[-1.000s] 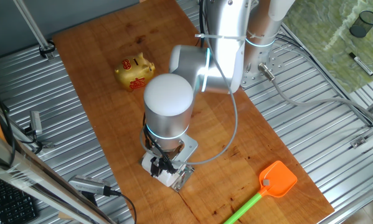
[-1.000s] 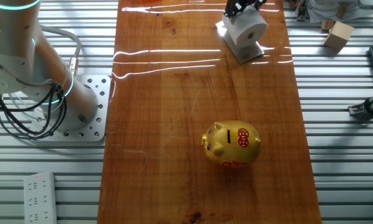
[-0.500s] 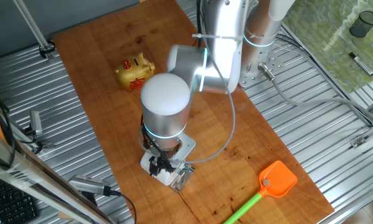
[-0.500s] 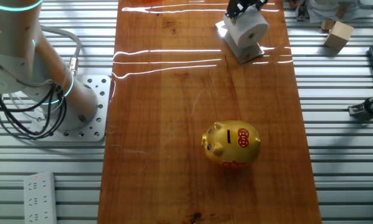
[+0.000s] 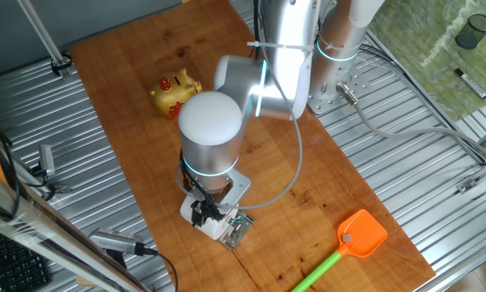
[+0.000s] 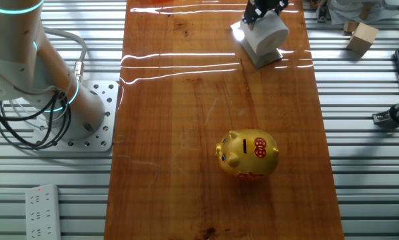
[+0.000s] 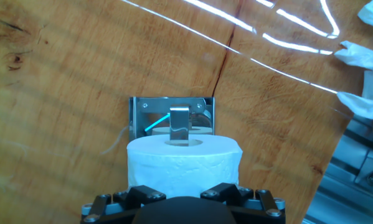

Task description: Take the roll of paper down from the shelf

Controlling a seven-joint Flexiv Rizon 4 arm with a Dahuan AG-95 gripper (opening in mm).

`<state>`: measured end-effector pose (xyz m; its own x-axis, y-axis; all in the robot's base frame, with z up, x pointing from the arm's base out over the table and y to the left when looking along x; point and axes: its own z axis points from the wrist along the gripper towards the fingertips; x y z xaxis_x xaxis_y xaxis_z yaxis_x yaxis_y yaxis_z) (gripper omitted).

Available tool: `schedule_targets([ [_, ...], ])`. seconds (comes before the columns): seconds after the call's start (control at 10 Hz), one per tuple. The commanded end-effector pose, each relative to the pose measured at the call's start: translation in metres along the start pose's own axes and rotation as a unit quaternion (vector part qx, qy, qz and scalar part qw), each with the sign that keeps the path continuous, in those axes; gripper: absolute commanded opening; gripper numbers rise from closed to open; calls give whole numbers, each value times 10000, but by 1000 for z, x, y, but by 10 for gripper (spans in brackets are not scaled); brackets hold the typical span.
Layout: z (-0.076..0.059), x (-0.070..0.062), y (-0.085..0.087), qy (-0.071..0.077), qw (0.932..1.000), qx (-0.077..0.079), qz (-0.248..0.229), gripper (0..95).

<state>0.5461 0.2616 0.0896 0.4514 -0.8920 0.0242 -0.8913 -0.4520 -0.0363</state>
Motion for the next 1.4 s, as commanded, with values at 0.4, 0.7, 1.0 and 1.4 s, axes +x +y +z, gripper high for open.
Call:
schedule_targets([
  [0.4,0,8,0,6,10000,5,-38,0],
  [0.7,-1,14,-1,4,10000,7,-73,0],
  [1.0,1,19,2,7,10000,18,-74,0],
  [1.4,2,23,3,8,10000,41,-58,0],
])
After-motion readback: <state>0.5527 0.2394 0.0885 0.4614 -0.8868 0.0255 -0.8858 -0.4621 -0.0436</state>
